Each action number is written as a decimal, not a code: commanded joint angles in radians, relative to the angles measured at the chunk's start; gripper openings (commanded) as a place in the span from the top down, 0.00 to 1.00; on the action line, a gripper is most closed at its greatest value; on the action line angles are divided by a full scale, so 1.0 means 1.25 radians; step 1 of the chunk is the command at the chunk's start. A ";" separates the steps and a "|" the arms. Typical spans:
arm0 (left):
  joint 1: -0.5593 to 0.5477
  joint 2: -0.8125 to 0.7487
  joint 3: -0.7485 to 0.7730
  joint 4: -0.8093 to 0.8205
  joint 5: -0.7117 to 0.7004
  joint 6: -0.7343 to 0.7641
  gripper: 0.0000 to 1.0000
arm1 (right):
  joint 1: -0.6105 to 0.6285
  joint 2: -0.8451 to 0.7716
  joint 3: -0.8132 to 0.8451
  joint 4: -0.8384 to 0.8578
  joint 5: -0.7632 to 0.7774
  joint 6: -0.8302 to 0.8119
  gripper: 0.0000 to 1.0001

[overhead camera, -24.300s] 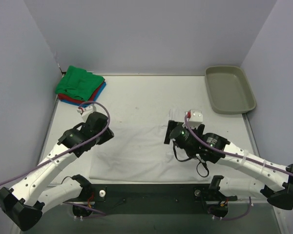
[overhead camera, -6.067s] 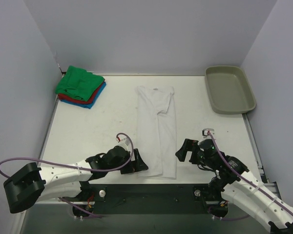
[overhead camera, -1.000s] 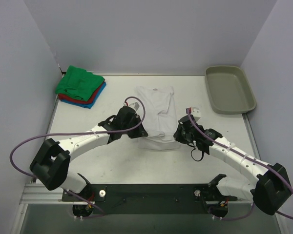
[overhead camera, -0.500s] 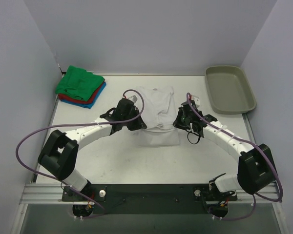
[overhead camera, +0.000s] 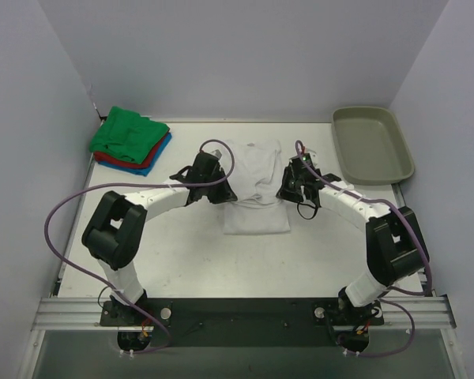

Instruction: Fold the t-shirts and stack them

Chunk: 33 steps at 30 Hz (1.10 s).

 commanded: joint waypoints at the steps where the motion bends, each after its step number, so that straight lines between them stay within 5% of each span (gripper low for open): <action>1: 0.012 0.032 0.048 0.058 0.015 0.009 0.93 | -0.012 0.036 0.055 0.019 -0.009 -0.017 1.00; 7: 0.030 0.066 0.070 0.063 0.004 0.009 0.88 | -0.034 0.100 0.094 0.025 -0.021 -0.022 1.00; 8: 0.033 0.072 0.078 0.060 0.003 0.010 0.78 | -0.036 0.105 0.099 0.027 -0.021 -0.026 0.98; 11: 0.045 0.084 0.105 0.044 -0.012 0.016 0.45 | -0.043 0.122 0.118 0.025 -0.018 -0.032 0.65; 12: 0.050 0.085 0.108 0.043 -0.014 0.019 0.22 | -0.045 0.126 0.121 0.025 -0.014 -0.033 0.48; 15: 0.070 0.088 0.129 0.042 -0.020 0.020 0.12 | -0.050 0.135 0.142 0.027 0.006 -0.040 0.27; 18: 0.087 0.085 0.157 0.047 -0.014 0.020 0.10 | -0.056 0.135 0.168 0.024 0.031 -0.051 0.16; 23: 0.083 0.027 0.154 0.072 0.013 0.011 0.09 | -0.043 0.083 0.171 0.006 0.039 -0.066 0.12; 33: -0.047 -0.156 -0.094 0.197 0.041 -0.088 0.09 | 0.015 -0.047 0.087 -0.059 0.049 -0.074 0.10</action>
